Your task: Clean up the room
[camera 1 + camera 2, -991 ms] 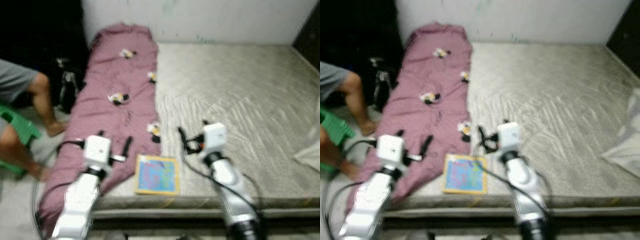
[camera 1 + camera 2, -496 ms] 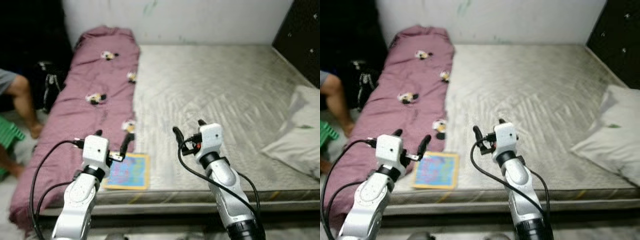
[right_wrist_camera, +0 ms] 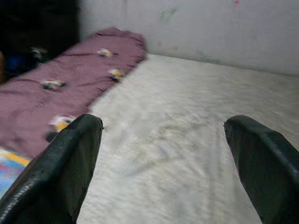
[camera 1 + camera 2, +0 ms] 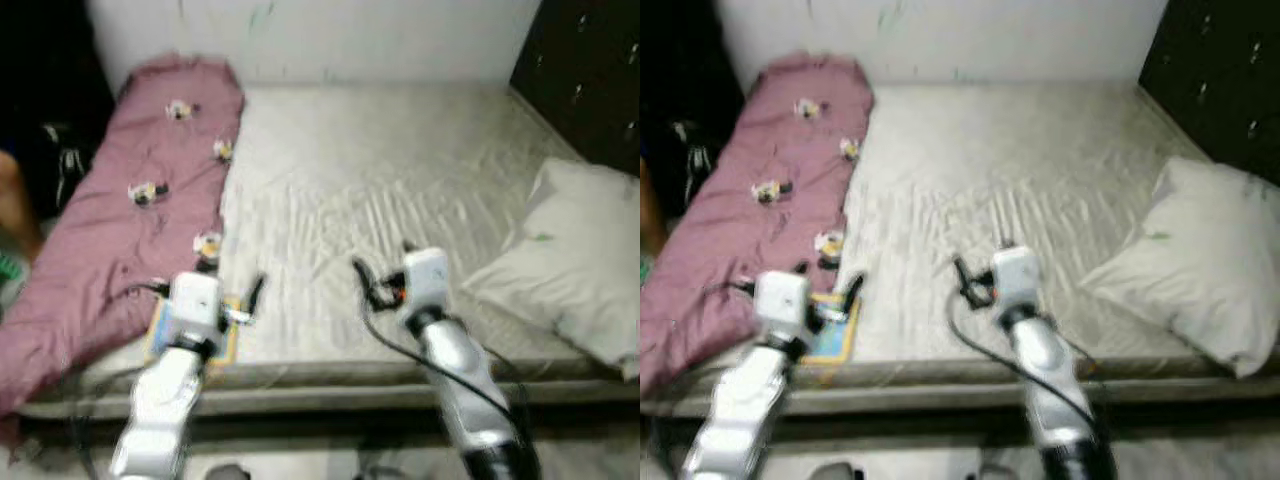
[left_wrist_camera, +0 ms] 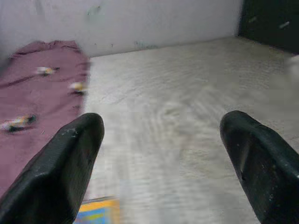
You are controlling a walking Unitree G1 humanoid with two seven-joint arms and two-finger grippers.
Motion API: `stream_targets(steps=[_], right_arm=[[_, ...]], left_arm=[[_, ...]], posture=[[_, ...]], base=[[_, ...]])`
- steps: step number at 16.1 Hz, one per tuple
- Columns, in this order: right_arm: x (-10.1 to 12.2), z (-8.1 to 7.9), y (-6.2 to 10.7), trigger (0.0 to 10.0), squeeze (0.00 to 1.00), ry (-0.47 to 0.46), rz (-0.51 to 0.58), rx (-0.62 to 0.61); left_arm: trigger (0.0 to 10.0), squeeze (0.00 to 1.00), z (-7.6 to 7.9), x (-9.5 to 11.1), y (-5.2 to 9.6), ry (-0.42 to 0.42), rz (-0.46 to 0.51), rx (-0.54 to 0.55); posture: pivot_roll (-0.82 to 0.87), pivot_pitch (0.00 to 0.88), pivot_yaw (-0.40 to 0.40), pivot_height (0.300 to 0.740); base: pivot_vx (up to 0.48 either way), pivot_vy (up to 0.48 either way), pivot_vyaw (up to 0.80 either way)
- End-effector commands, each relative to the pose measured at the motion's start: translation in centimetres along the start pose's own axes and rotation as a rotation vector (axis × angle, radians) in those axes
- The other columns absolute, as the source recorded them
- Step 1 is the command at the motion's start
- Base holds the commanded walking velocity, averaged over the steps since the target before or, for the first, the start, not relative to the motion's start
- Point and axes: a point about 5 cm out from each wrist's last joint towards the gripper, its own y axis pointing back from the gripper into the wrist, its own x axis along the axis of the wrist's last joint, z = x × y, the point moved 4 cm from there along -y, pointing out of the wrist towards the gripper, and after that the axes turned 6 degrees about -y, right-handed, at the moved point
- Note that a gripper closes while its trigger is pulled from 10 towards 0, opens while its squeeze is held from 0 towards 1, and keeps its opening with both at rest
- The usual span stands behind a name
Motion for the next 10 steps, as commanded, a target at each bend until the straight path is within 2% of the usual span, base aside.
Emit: stream_targets(steps=[1, 4, 10], right_arm=[[0.63, -0.51, -0.38, 10.0, 0.00, -0.003, 0.024, 0.010], [0.78, -0.56, -0.42, 10.0, 0.00, -0.003, 0.030, 0.011], [0.85, -0.58, -0.52, 10.0, 0.00, 0.000, 0.033, 0.012]], left_arm=[[10.0, 0.00, -0.79, 0.27, 0.09, -0.013, 0.010, 0.014], [10.0, 0.00, -0.30, 0.73, 0.15, 0.003, 0.039, -0.030], [10.0, 0.00, -0.27, 0.74, 0.11, 0.006, 0.041, -0.040]], posture=[[-0.03, 0.002, -0.009, 0.740], [-0.03, 0.005, -0.008, 0.740], [-0.03, 0.002, -0.009, 0.740]], base=[[0.000, 0.000, 0.00], [0.000, 0.000, 0.00], [0.261, 0.000, 0.00]])
